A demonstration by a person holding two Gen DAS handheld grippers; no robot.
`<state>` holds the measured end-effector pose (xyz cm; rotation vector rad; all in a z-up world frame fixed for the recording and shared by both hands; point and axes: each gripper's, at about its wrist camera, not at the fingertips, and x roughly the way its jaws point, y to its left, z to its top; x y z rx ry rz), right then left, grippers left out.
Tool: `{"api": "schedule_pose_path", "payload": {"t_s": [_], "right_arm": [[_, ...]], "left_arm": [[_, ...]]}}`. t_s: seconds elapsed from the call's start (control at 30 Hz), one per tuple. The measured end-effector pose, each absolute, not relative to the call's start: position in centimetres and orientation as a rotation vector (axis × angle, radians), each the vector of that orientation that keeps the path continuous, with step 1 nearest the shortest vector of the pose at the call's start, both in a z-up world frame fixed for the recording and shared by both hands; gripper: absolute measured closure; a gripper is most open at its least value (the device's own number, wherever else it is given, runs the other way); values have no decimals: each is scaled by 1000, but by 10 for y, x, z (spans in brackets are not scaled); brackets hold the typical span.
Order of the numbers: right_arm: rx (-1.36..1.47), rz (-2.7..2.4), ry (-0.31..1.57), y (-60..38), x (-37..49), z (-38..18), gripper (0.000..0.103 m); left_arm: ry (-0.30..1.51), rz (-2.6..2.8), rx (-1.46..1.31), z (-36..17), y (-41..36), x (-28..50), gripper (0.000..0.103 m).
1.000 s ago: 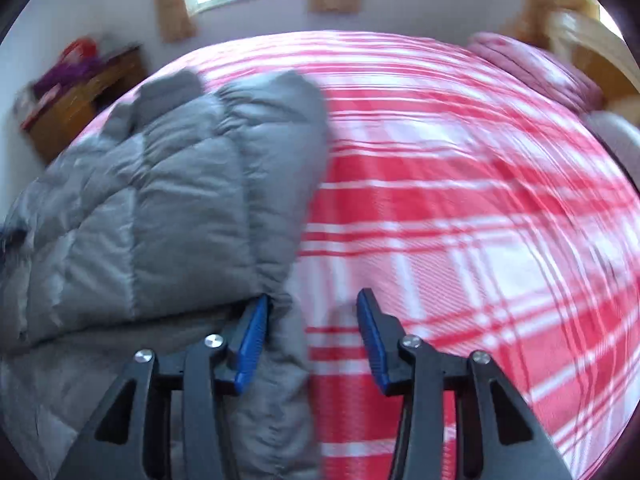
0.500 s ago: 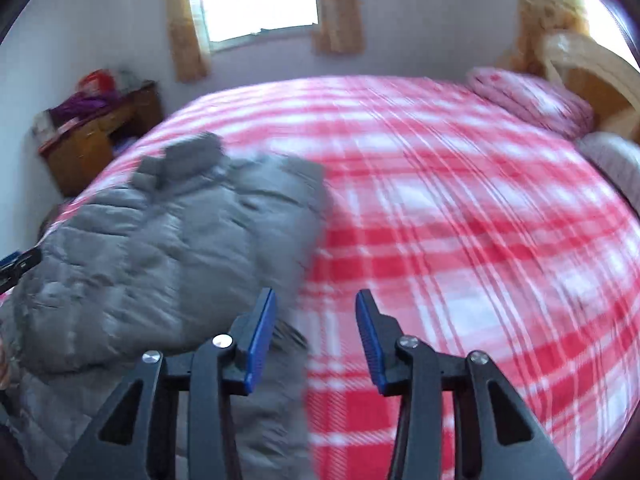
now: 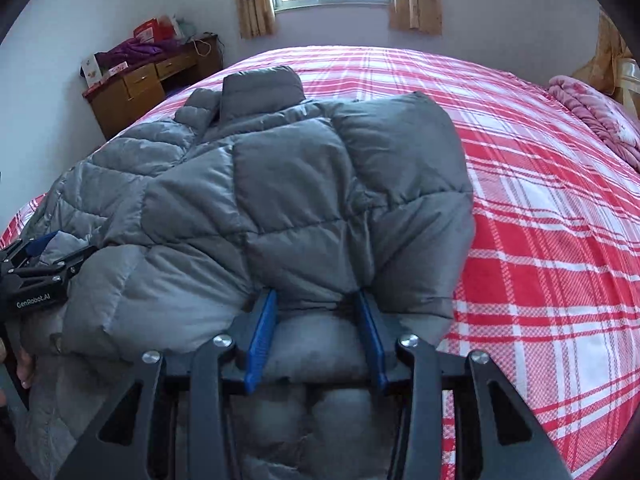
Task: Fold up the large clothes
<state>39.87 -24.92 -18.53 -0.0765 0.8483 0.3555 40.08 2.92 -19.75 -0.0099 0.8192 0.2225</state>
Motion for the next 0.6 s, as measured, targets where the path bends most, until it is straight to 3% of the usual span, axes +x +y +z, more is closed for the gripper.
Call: {"api": "schedule_pose_path", "payload": {"t_s": [0.6], "right_arm": [[-112,324,841,-245,397,-185,59]], "left_arm": [[835,232,-19,-200,31,406,3]]}}
